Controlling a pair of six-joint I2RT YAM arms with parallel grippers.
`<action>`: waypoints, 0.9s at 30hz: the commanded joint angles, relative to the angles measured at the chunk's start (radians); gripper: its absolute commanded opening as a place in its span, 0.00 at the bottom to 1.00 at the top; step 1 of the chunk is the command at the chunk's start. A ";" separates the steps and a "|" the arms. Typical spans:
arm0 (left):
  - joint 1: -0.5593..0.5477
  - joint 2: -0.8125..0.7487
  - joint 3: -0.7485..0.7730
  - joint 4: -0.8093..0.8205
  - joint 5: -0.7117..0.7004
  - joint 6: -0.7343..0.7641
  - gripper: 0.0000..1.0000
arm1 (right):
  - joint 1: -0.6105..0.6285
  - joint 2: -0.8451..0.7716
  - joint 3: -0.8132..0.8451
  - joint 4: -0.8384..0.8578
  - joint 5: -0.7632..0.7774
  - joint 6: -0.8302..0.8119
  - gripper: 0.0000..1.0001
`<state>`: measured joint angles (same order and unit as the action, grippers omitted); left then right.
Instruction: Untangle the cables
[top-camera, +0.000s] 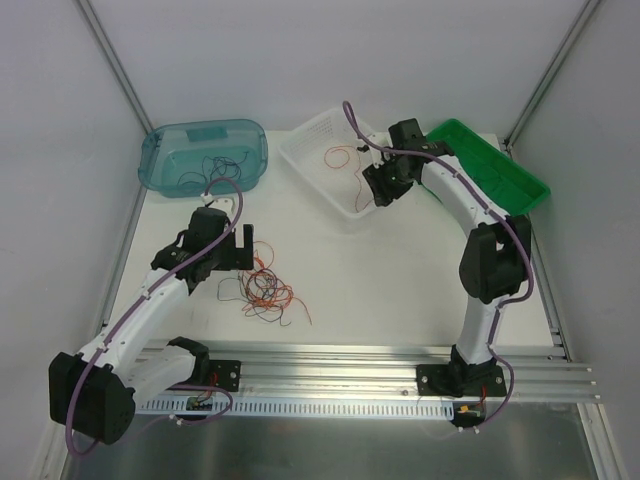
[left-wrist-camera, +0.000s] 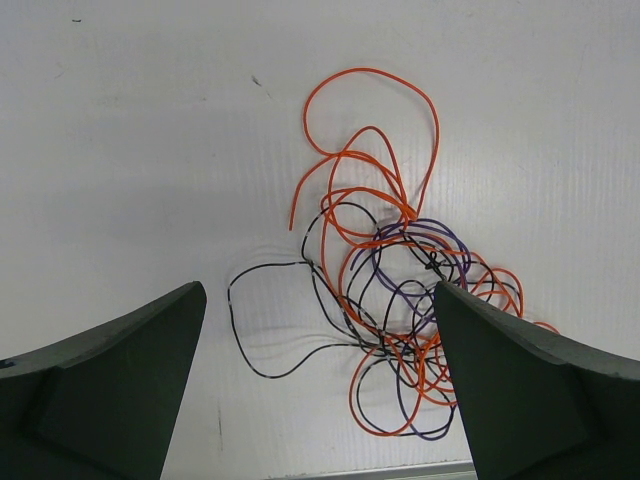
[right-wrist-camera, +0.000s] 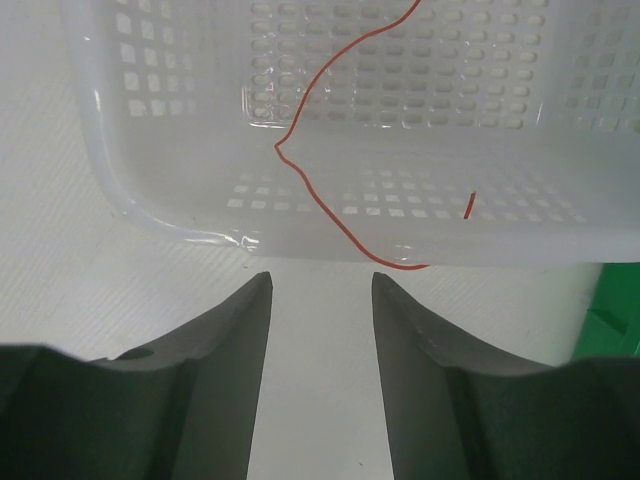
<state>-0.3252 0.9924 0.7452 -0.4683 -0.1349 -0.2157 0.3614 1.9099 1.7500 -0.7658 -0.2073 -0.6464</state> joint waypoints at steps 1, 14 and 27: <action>0.012 0.009 -0.001 0.011 0.006 0.026 0.99 | 0.004 0.038 0.045 0.010 0.042 -0.053 0.48; 0.012 0.031 0.002 0.005 0.008 0.032 0.99 | 0.036 0.058 0.066 0.039 0.144 -0.088 0.39; 0.012 0.034 0.003 0.002 0.012 0.033 0.99 | 0.054 0.090 0.115 0.036 0.157 -0.107 0.38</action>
<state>-0.3252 1.0279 0.7452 -0.4686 -0.1341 -0.1963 0.4114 1.9900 1.8252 -0.7338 -0.0586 -0.7273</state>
